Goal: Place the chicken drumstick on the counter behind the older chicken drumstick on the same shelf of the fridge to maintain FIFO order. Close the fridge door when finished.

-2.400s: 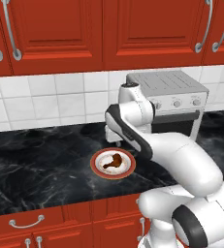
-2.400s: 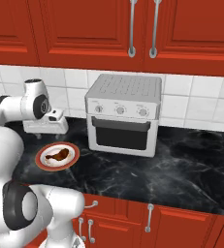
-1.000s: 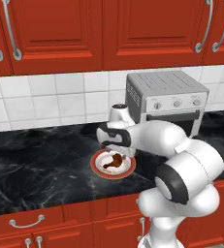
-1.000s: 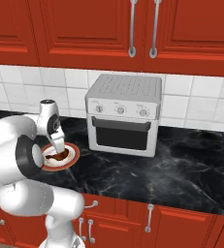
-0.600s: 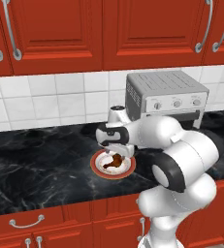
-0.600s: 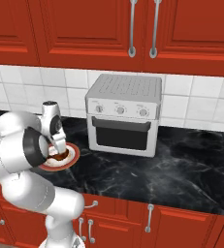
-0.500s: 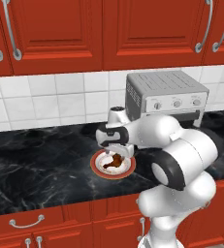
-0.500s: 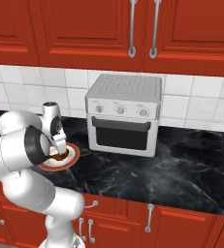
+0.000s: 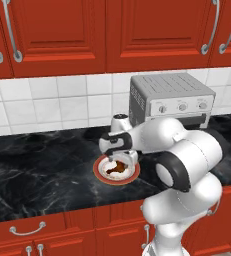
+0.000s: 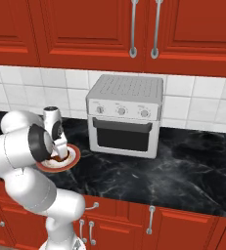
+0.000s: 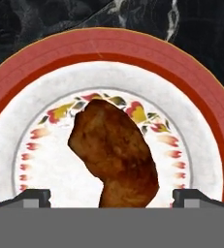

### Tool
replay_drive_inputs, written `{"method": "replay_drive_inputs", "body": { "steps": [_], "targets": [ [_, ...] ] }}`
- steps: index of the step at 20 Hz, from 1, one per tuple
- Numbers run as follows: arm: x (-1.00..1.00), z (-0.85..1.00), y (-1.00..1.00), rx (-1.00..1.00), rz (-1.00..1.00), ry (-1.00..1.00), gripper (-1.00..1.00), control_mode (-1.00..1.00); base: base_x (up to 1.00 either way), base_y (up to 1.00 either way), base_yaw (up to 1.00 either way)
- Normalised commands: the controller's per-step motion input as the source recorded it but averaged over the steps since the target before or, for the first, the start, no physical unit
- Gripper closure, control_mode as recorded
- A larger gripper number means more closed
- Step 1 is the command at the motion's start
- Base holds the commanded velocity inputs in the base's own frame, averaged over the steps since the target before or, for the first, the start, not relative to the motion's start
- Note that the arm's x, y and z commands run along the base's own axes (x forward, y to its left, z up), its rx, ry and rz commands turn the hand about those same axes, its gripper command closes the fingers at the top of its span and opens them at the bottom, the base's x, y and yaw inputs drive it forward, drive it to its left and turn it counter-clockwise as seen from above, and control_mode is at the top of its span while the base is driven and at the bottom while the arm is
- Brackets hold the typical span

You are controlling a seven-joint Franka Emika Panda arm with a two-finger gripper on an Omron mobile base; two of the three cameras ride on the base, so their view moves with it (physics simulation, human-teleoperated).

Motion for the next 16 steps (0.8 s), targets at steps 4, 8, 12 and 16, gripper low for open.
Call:
{"method": "replay_drive_inputs", "body": {
  "steps": [4,8,12,16],
  "targets": [
    [-0.16,-0.13,-0.13,0.0,0.0,-0.01,-1.0,-1.0,0.0,0.0,0.0],
    [0.0,-0.37,-0.11,0.0,0.0,0.0,-1.0,-1.0,0.0,0.0,0.0],
    [0.06,-0.46,-0.03,0.0,0.0,0.0,-1.0,-1.0,0.0,0.0,0.0],
    [0.12,-0.43,0.05,0.0,0.01,0.0,-1.0,-1.0,0.0,0.0,0.0]
  ]
}}
